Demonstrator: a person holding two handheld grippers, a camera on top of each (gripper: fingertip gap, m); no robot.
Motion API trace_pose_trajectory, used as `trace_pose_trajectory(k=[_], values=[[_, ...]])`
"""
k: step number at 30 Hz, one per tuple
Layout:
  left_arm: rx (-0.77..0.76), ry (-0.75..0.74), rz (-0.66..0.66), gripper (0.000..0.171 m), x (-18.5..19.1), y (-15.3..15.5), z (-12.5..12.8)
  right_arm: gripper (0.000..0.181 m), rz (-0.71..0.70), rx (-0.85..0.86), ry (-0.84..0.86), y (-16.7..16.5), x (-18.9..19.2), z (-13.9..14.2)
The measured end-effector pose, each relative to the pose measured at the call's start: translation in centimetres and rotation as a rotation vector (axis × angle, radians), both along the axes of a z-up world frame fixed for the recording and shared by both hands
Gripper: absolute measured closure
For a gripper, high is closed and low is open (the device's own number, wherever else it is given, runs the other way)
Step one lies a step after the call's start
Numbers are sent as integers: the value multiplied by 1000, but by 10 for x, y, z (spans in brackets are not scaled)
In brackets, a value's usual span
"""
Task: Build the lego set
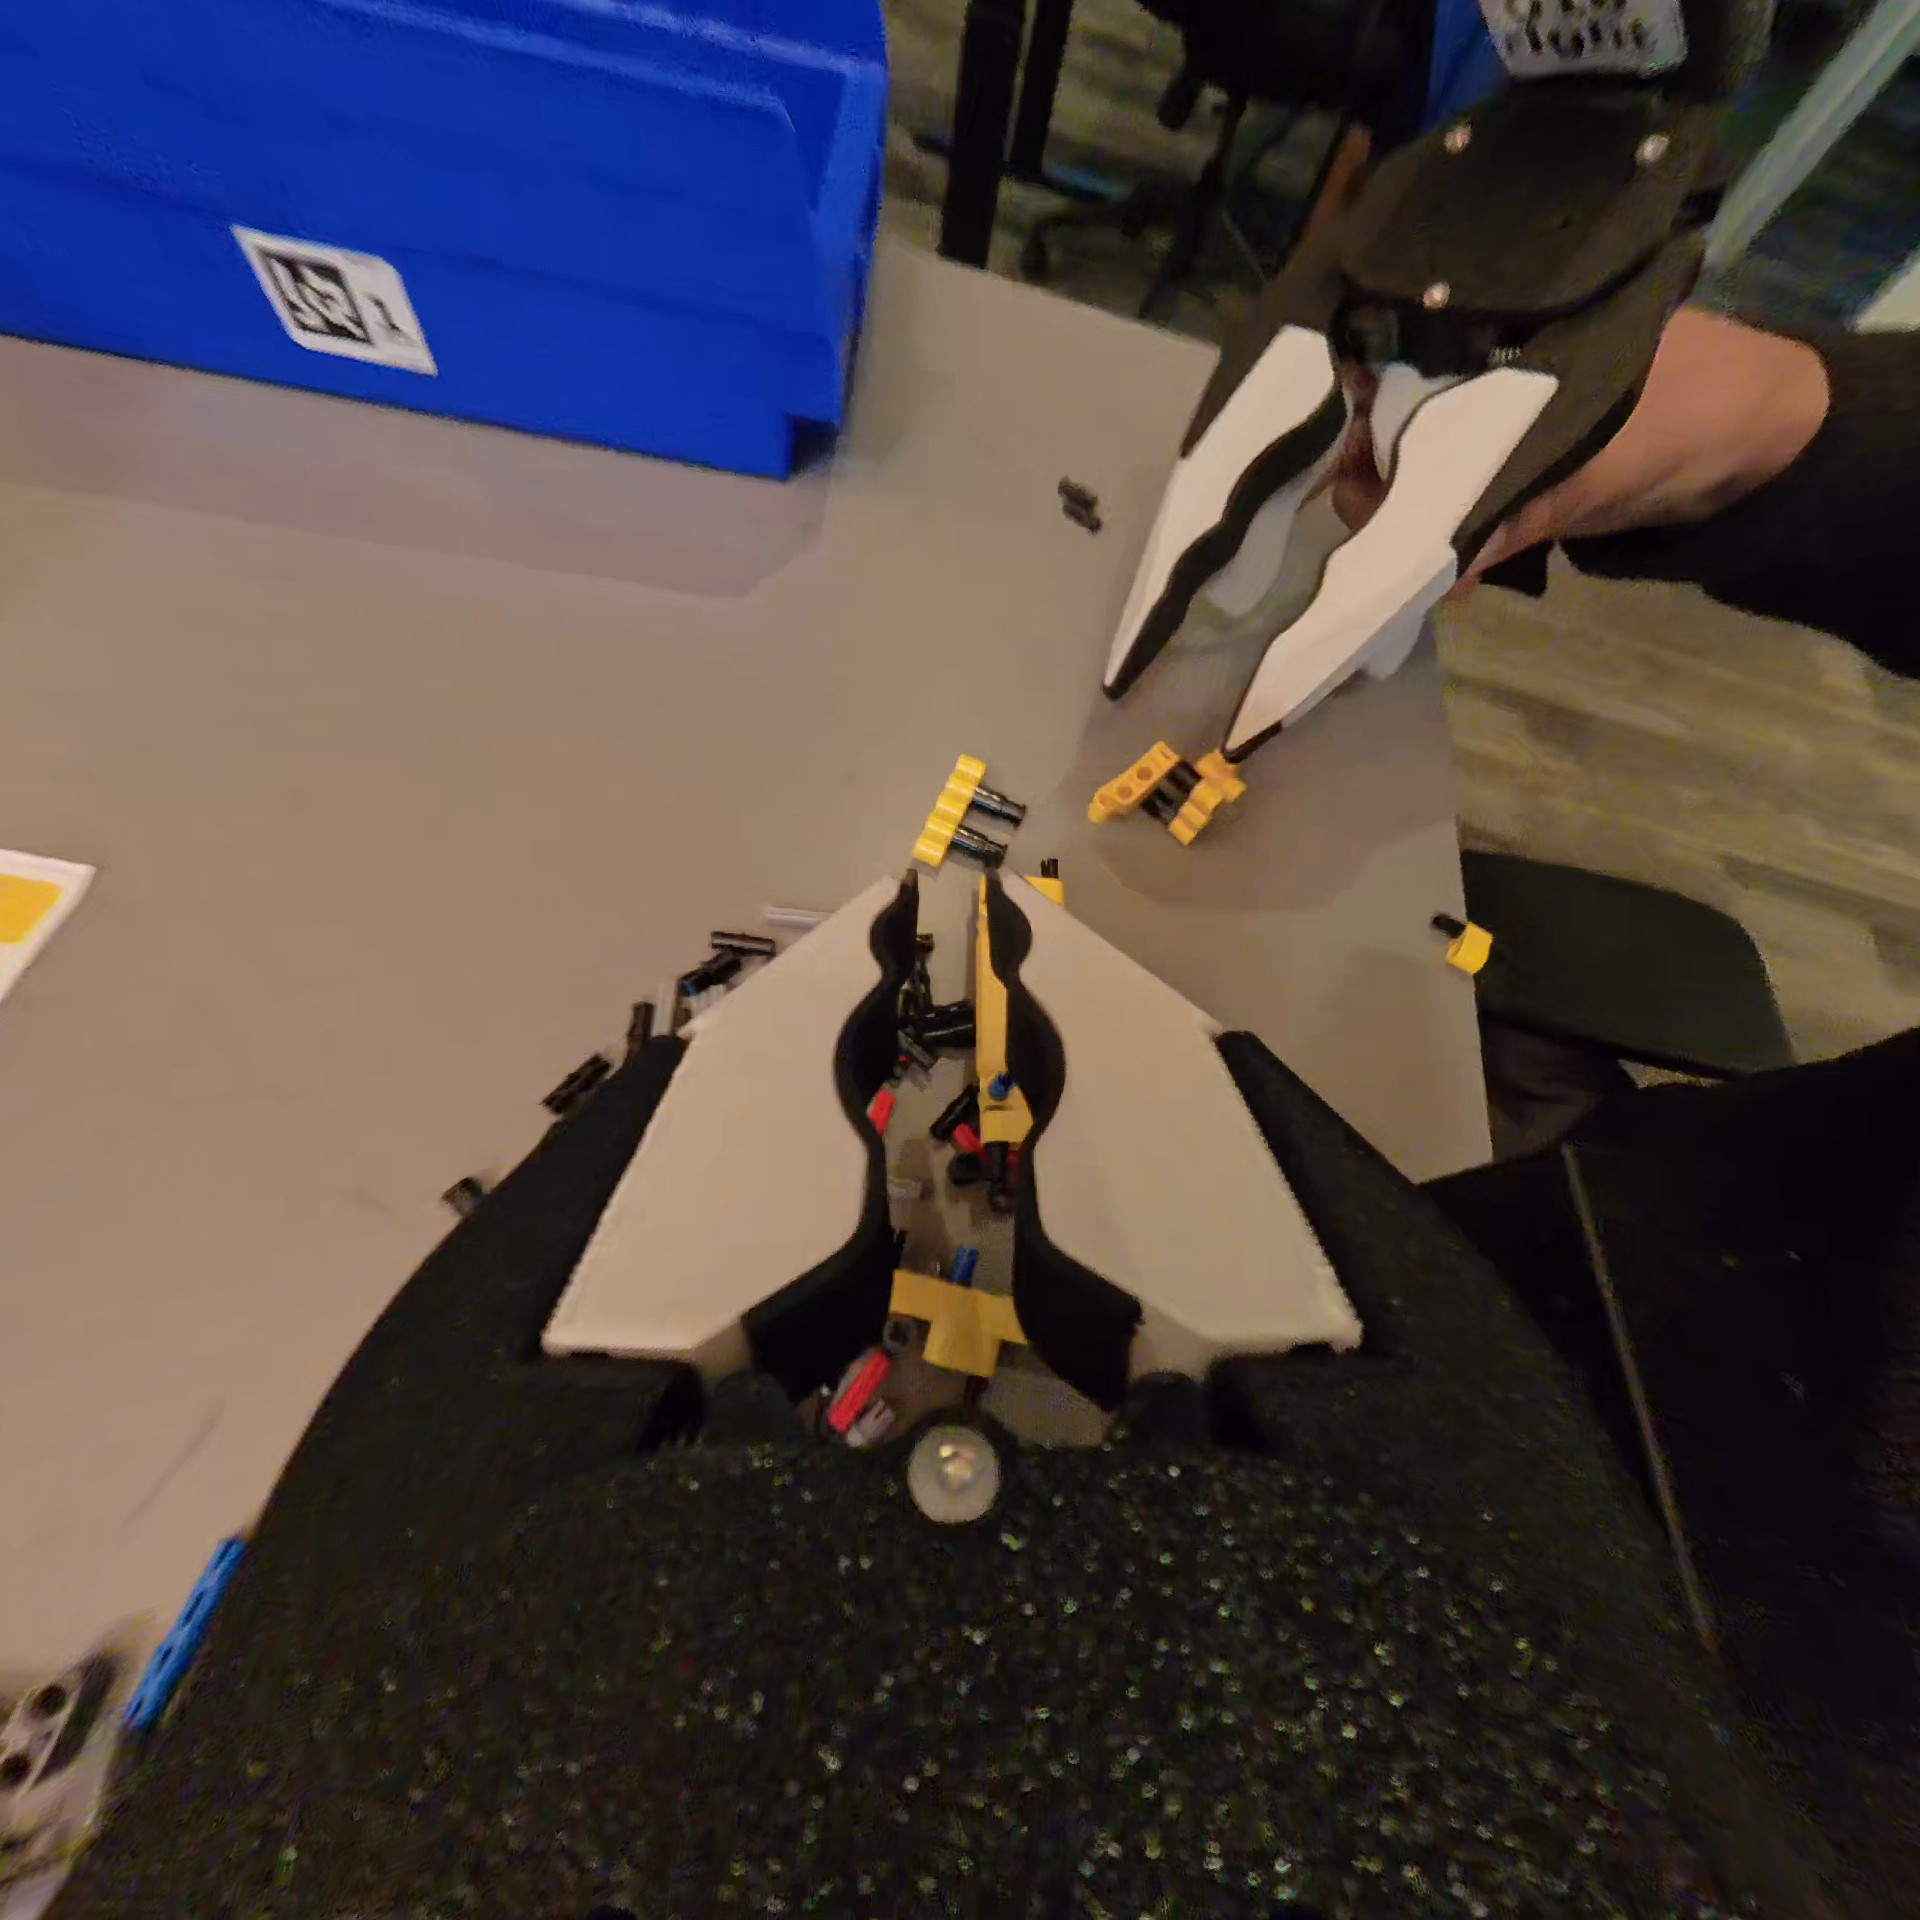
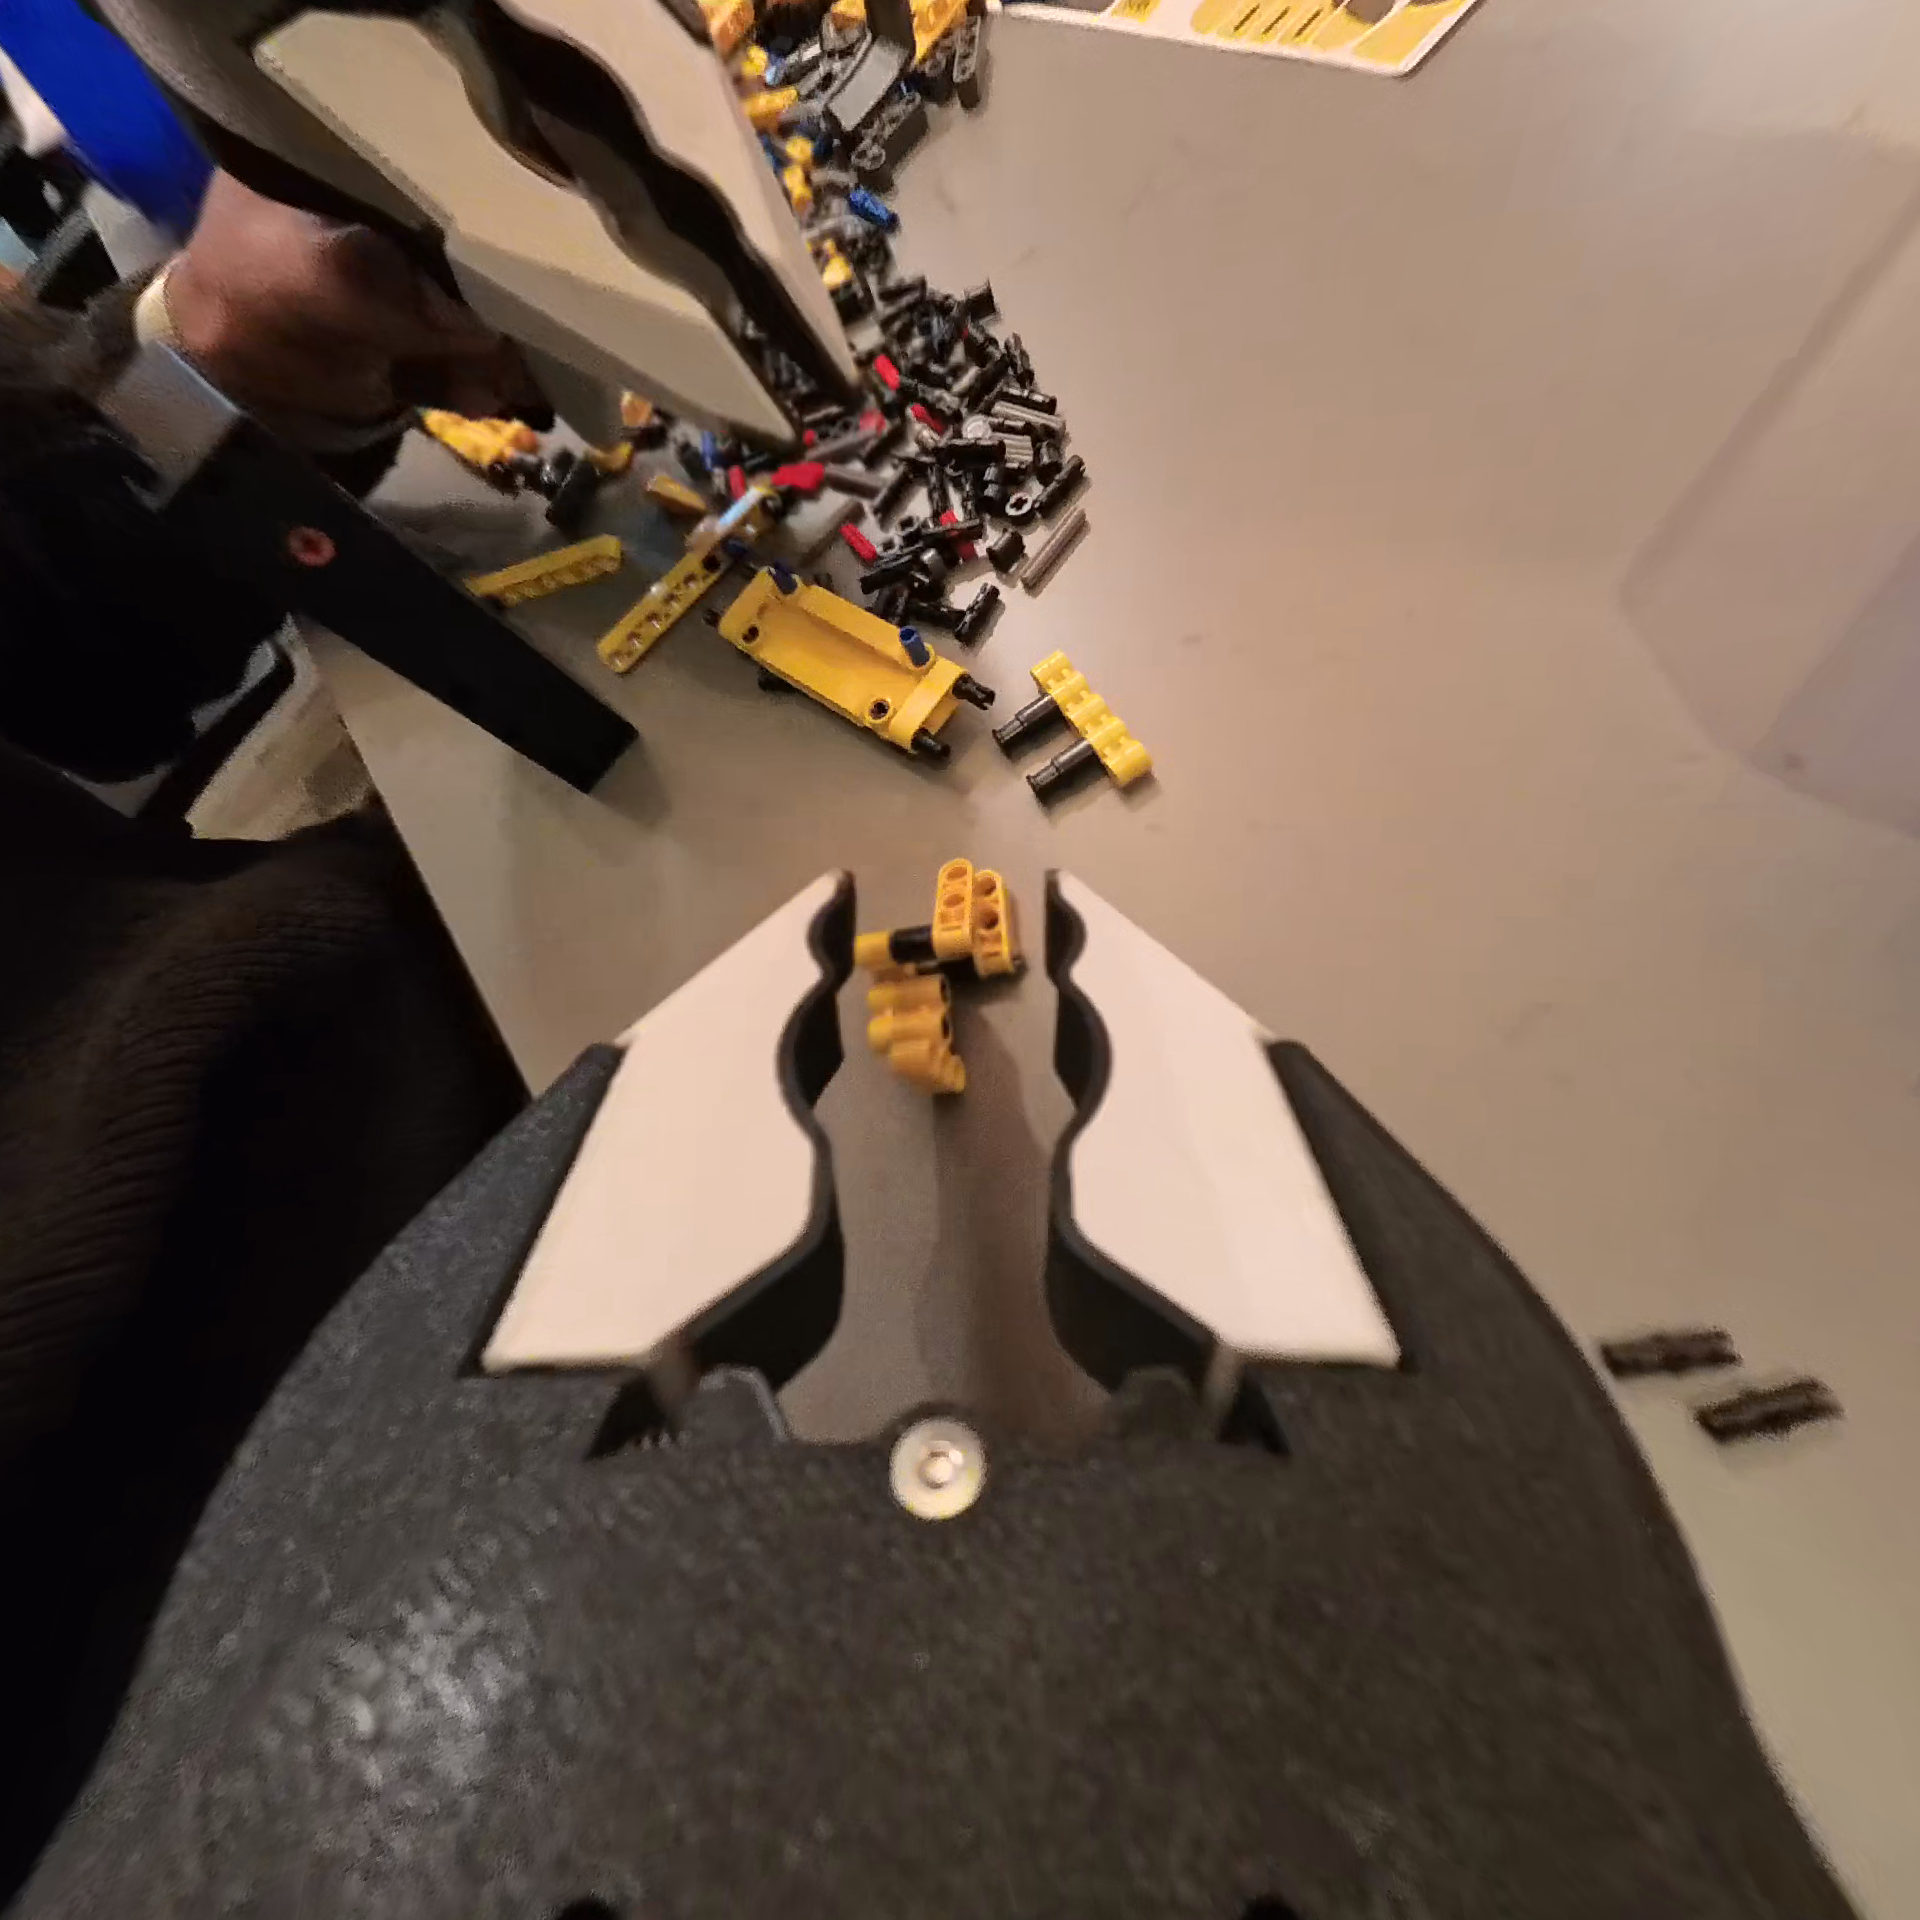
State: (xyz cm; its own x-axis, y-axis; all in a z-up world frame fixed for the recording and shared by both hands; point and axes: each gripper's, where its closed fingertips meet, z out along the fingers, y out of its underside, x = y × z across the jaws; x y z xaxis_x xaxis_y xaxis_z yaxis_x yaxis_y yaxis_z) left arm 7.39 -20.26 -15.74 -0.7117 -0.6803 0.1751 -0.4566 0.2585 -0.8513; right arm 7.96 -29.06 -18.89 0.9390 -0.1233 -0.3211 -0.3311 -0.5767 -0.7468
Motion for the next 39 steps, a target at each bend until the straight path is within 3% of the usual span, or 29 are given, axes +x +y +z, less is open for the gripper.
trace_pose_trajectory(k=[4,8,15,22,27,30,34,39], values=[[-60,-76,92,159,-9,24,32,143,-59,41,-44,-20,1,14],[-107,-129,160,159,-36,35,62,132,-108,56,-112,-27,-9,6],[-184,-194,158,159,-102,-2,93,129,-171,-20,-298,-16,-16,-17],[-276,-168,82,159,-145,-56,86,146,-152,-63,-369,-12,-15,-24],[-303,-104,20,159,-152,-84,68,165,-169,-63,-329,-11,-13,-29],[-312,-52,-7,159,-150,-94,56,165,-180,-23,-313,-12,-13,-25],[-328,-32,-14,159,-144,-99,52,165,-182,138,-239,-9,-18,-5],[-339,-58,-8,159,-138,-101,58,165,-139,441,-77,-8,-30,40]])
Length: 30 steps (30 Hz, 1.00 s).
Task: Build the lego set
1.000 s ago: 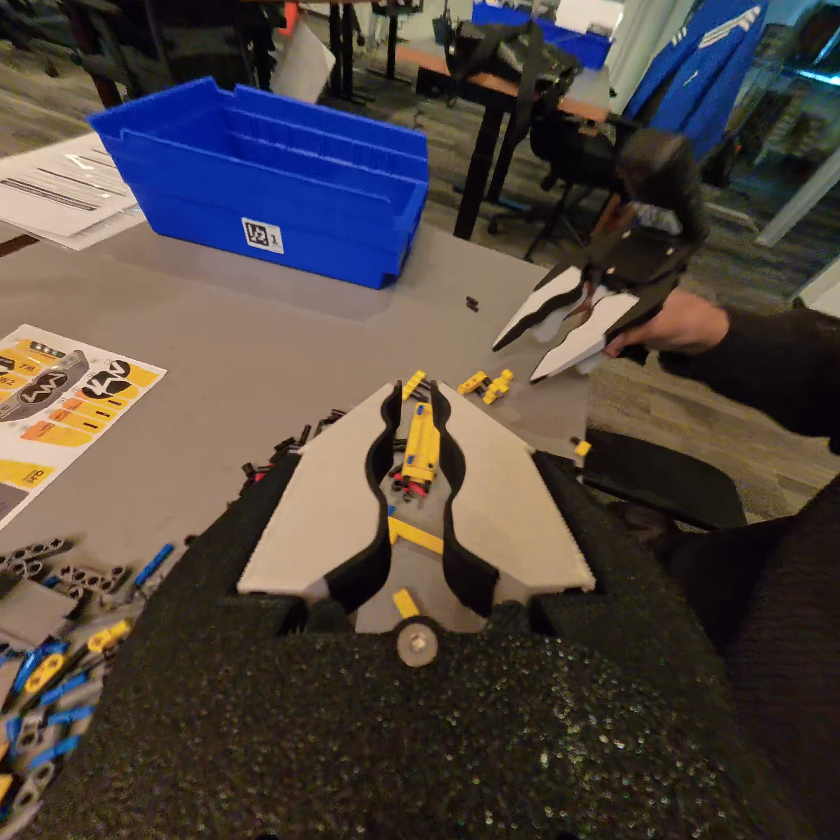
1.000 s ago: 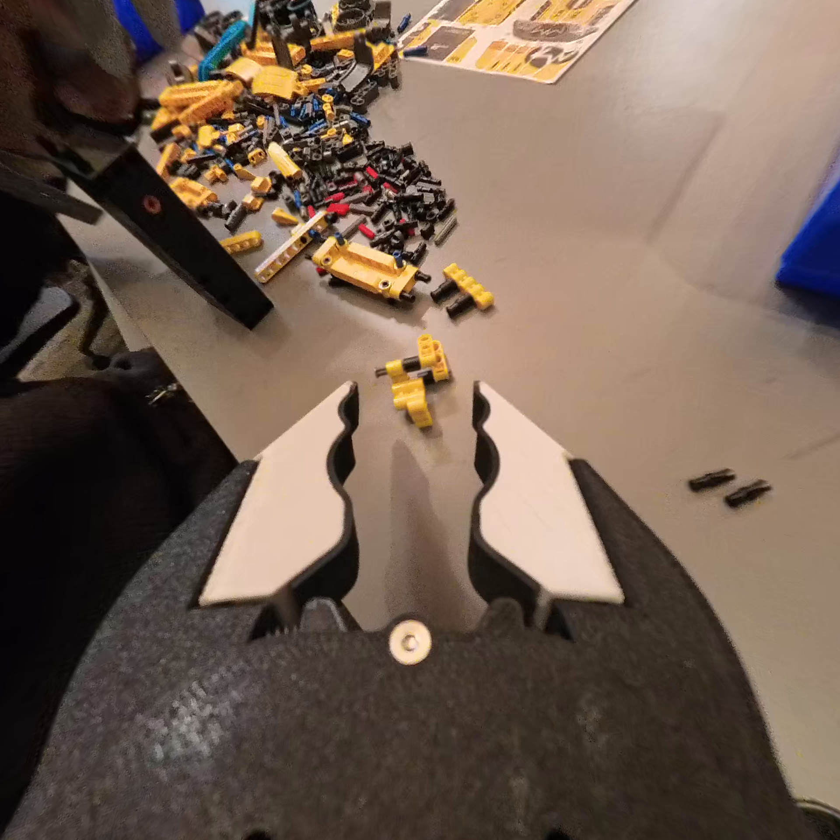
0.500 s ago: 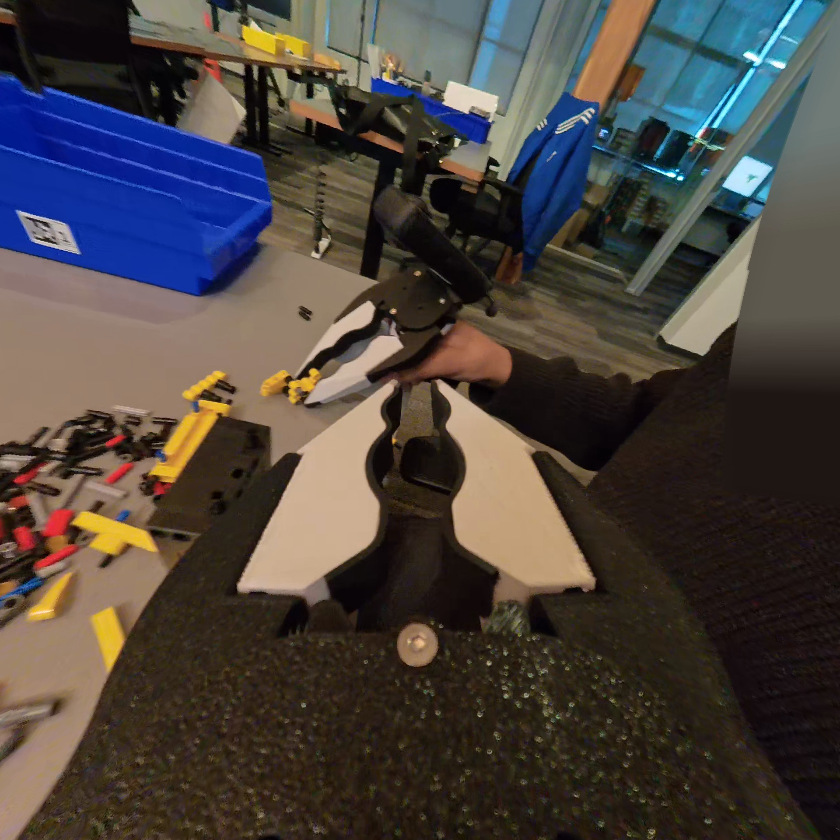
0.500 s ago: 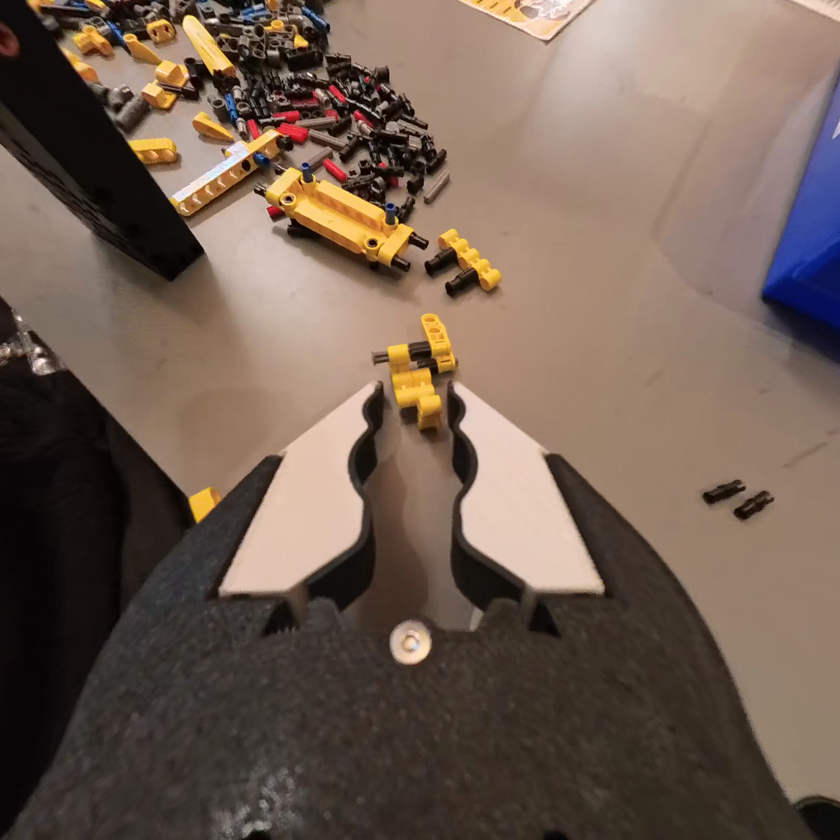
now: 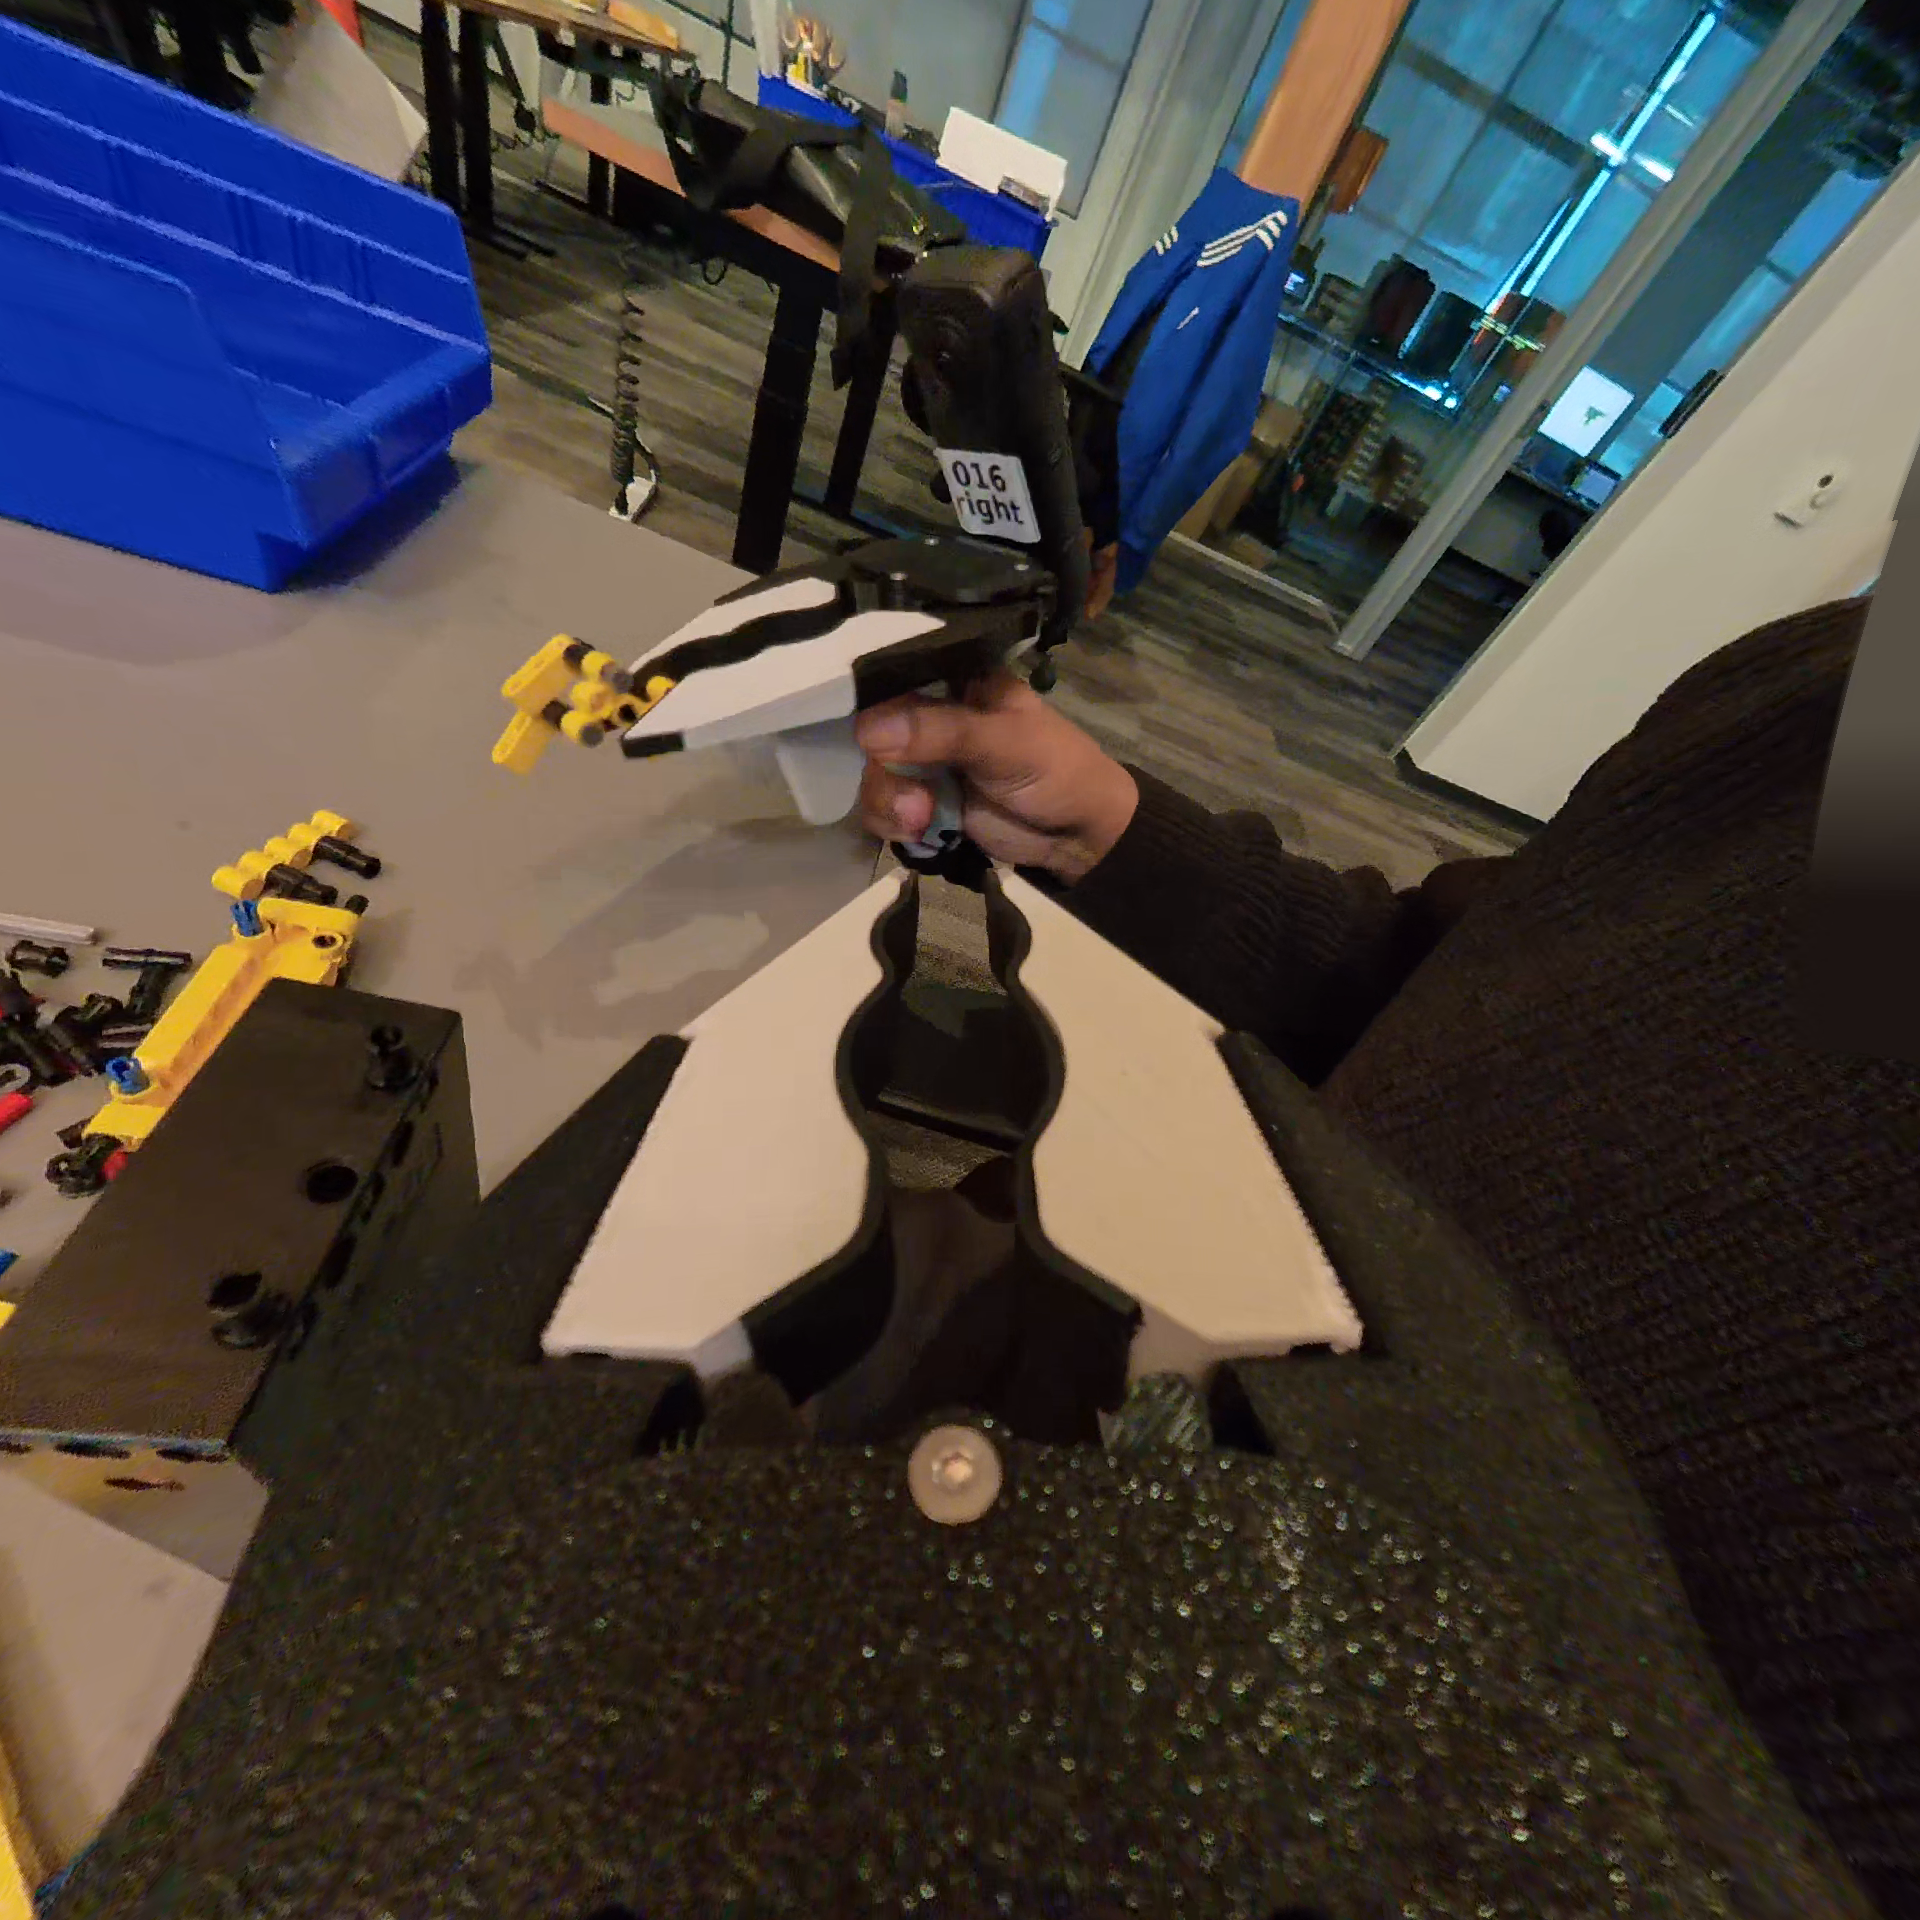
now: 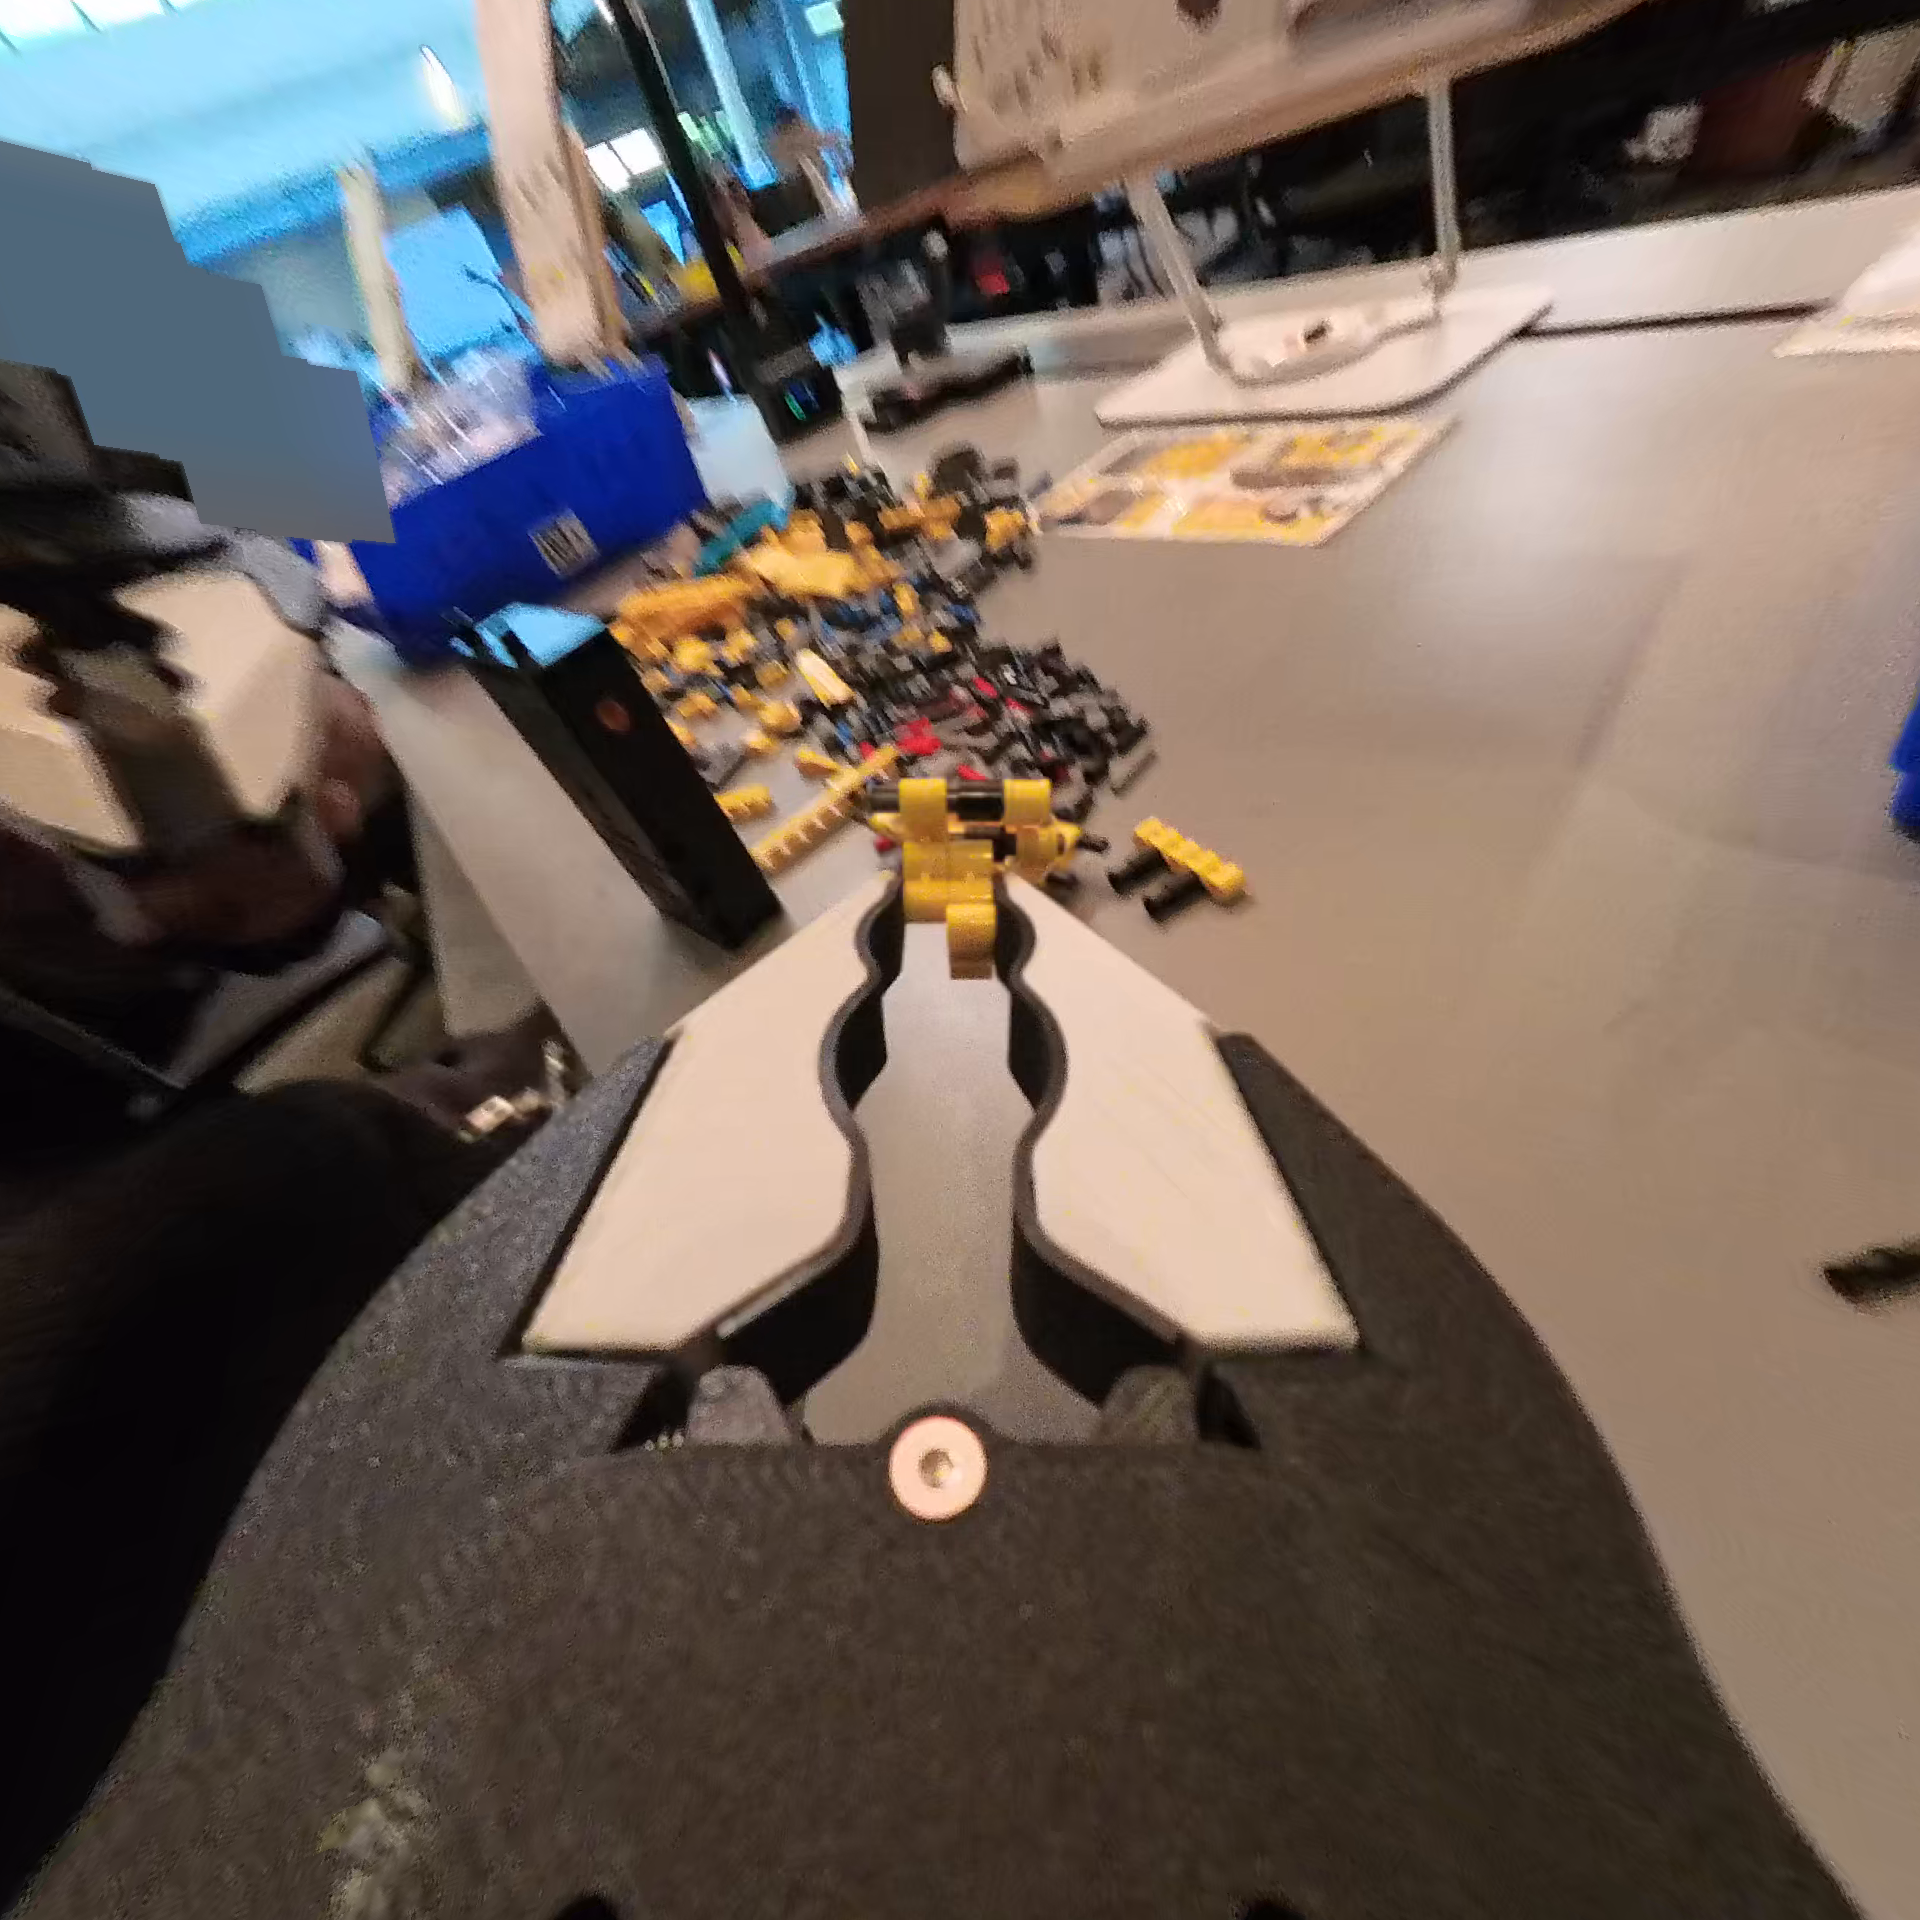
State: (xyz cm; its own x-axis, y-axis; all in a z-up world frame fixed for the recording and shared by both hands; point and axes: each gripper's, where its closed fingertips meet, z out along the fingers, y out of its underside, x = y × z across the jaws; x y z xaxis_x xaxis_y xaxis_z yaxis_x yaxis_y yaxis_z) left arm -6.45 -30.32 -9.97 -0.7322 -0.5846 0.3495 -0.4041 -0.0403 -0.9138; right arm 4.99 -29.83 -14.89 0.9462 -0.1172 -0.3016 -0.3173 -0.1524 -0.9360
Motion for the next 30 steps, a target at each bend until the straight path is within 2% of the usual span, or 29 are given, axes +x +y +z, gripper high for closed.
trace_pose_trajectory(k=[6,9,15,21,27,30], values=[[-32,-66,39,155,3,5,17,165,145,233,54,2,-27,46],[-58,-146,113,140,6,19,36,166,233,320,58,7,-50,69],[-114,-242,126,138,0,38,74,165,373,399,38,25,-93,104],[-45,-254,125,134,-2,44,81,166,463,396,5,42,-128,120],[-99,-255,66,133,-20,43,87,165,482,386,-4,47,-139,124],[-92,-249,81,132,-19,44,84,165,487,373,-9,49,-142,121]])
